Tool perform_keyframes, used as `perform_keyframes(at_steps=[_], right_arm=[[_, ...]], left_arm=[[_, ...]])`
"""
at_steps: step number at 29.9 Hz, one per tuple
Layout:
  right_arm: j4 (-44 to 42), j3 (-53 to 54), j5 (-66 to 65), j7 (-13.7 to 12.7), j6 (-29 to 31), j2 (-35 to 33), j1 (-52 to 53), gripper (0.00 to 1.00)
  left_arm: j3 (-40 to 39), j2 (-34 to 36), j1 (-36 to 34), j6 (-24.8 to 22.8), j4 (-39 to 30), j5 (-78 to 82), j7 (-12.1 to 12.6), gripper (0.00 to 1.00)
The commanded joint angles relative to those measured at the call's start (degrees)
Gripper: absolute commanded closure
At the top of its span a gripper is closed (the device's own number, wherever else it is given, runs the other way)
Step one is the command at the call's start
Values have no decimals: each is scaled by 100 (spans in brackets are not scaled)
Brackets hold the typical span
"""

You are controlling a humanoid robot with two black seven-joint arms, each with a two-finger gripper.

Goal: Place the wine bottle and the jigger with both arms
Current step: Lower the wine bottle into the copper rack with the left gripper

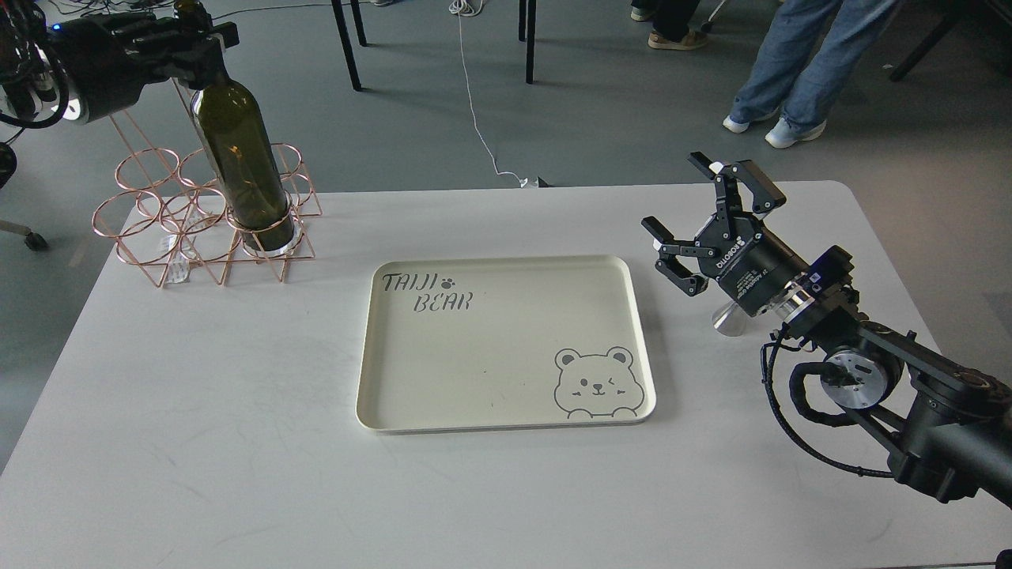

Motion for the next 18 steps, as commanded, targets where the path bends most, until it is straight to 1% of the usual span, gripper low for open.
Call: perform_keyframes(at_steps=[1,5,8,9,18], right_arm=[[0,1,-63,0,0,0,-43,1],[9,10,-63,0,0,0,-79,1],[9,10,-63,0,0,0,-79,1],[9,18,-63,0,0,0,-79,1],[9,54,-63,0,0,0,-96,1]], left_arm=[[1,1,119,23,-7,2,0,84],[1,1,163,66,-16,-7,0,84],[1,1,172,67,-16,-7,0,77],[1,1,190,67,-16,-7,0,77],[1,1,436,110,-16,-7,0,76]])
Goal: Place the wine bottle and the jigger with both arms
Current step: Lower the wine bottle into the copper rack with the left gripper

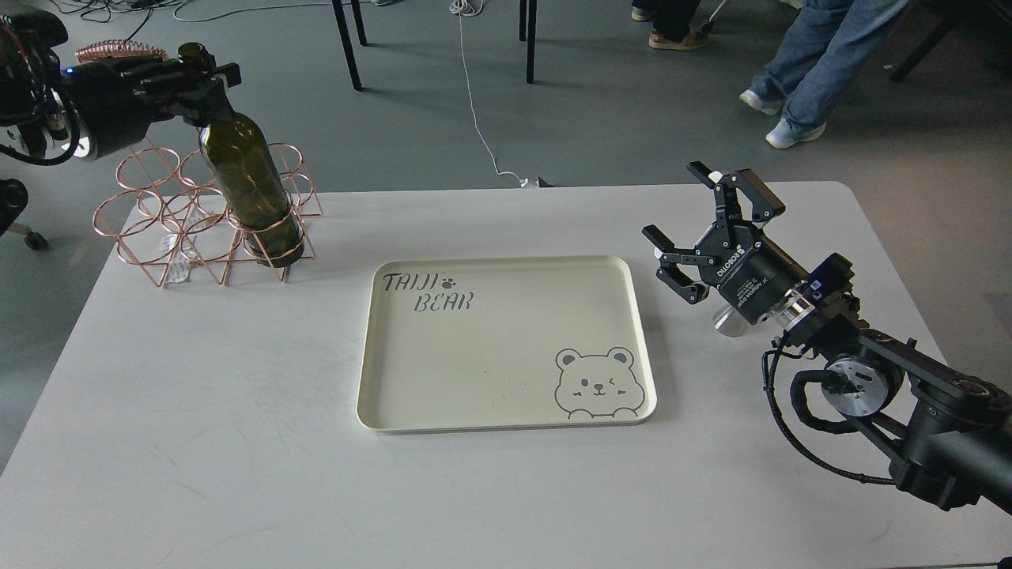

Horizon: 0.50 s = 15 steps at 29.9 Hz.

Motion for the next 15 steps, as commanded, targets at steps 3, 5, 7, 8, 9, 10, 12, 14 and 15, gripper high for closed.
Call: perform_keyframes(at_steps=[3,5,7,8,9,10,12,14,15], right_arm=[[0,1,0,0,0,9,-2,1],[0,1,0,0,0,26,-2,1],[0,1,0,0,0,26,-2,1],[0,1,0,0,0,26,-2,1],[0,1,0,0,0,26,-2,1],[0,1,0,0,0,26,-2,1],[0,1,0,0,0,26,-2,1],[0,1,0,0,0,26,-2,1],[0,1,0,0,0,26,-2,1]], left_arm=[[1,6,32,27,0,0,-1,76],[1,-2,32,27,0,0,-1,67],[1,-2,32,27,9,0,-1,57],[1,6,32,27,9,0,-1,56],[1,6,32,27,0,0,-1,56],[1,6,32,27,0,0,-1,55],[1,6,32,27,0,0,-1,47],[1,-2,32,27,0,0,-1,36],[-8,-2,32,27,0,0,-1,30]])
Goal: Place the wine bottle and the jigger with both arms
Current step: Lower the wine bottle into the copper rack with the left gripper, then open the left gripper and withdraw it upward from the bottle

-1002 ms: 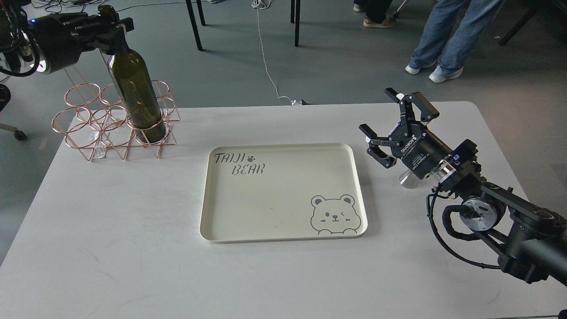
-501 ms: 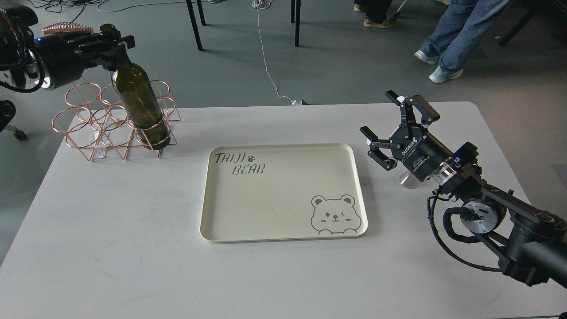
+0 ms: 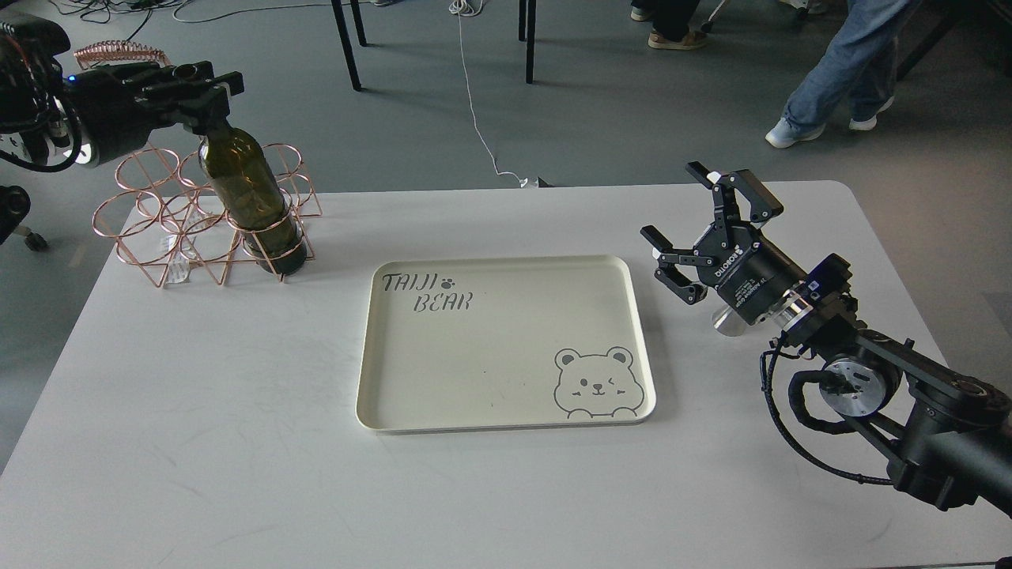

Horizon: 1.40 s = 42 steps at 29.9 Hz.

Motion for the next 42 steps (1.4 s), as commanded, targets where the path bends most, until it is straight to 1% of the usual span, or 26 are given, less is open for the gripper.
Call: perform_keyframes(at_steps=[1,3,6,12,15,18,23,25,27,30,31,32,34,36,39,40,42], right_arm=[[0,0,0,0,0,0,0,1],[0,0,0,0,0,0,0,1],[0,8,0,0,0,0,0,1],[0,17,-8,0,0,9,0,1],[8,227,0,0,0,26,0,1],[8,395,0,0,-14,88,9,1],[8,571,9,0,-14,167,18,1],[17,623,27,0,-23,185,18,1],[0,632,35,0,-49,193,9,1],[-1,659,106,0,-303,246,9,1],[0,659,106,0,-304,246,9,1],[-18,659,115,0,-347,255,18,1],[-9,650,115,0,-339,264,18,1],[17,641,123,0,-330,264,9,1],[17,650,123,0,-330,272,-61,1],[17,650,123,0,-330,272,-96,1],[26,659,123,0,-322,281,-149,1]], left_arm=[[-25,-4,0,-1,7,-2,4,26],[-51,13,-9,-1,-2,-159,4,17],[-60,40,-96,-1,-2,-502,4,7],[-69,207,-808,-53,-98,-765,4,4],[-69,207,-1150,-89,-160,-1519,4,3],[-69,224,-1266,-176,-598,-2783,4,2],[-69,242,-1231,-238,-1740,-5463,4,2],[-34,242,-1178,-238,-2197,-6099,4,2],[-69,189,-968,-238,-2576,-6355,4,2],[-86,67,-406,-238,-2761,-6339,4,2],[-86,66,-404,-238,-2762,-6339,4,2],[-121,-99,-65,-247,-2910,-6330,4,2],[-244,-258,262,-273,-2929,-6347,4,2],[-498,-443,683,-404,-2920,-6382,4,2],[-1086,-899,1395,-764,-2920,-6549,18,2],[-1289,-1083,1702,-861,-2920,-6715,262,2],[-1614,-1461,2282,-915,-2929,-6988,579,2]])
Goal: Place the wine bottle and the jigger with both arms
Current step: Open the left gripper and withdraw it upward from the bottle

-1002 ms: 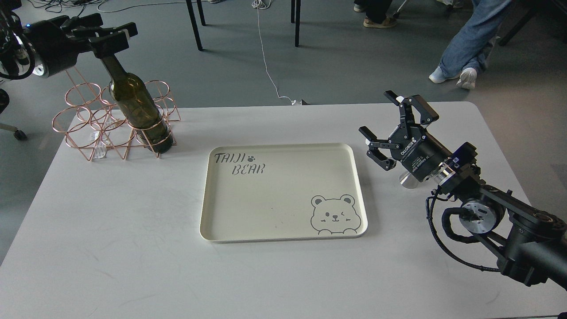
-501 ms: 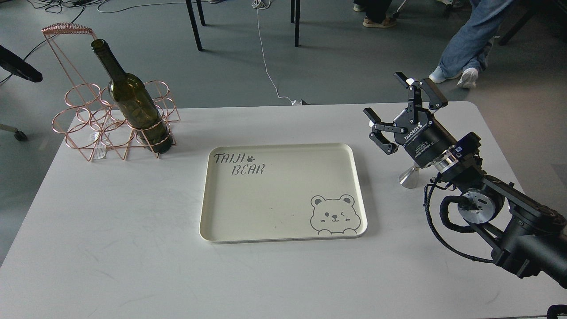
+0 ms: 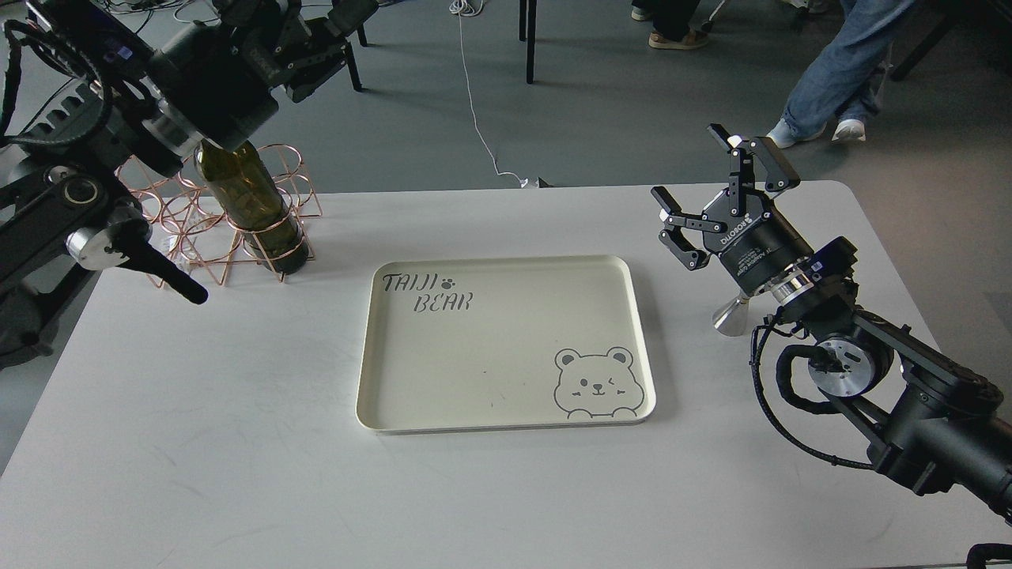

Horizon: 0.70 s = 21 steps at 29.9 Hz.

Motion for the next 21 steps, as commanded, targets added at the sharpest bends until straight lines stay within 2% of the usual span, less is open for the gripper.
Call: perform_keyframes(at_steps=[1,5,10,14,18,21], right_arm=[[8,4,0,0,18,19,-85,1],[8,3,0,0,89,133,-111,1],[8,-49,0,0,89,213,-199,1],[8,-49,-9,0,89,213,-287,1],[8,-58,-9,0,89,283,-287,1],[17,-49,0,0,80,292,-278,1]], left_arm=[[-610,-679,1024,-142,2,-387,492,2],[-1208,-1304,1921,-115,46,-387,564,2],[-1508,-1638,2748,-142,99,-378,581,2],[-1596,-1876,3082,-142,142,-369,599,2],[-1596,-2052,3197,-133,301,-361,801,2],[-1605,-2096,3223,-133,301,-361,810,2]])
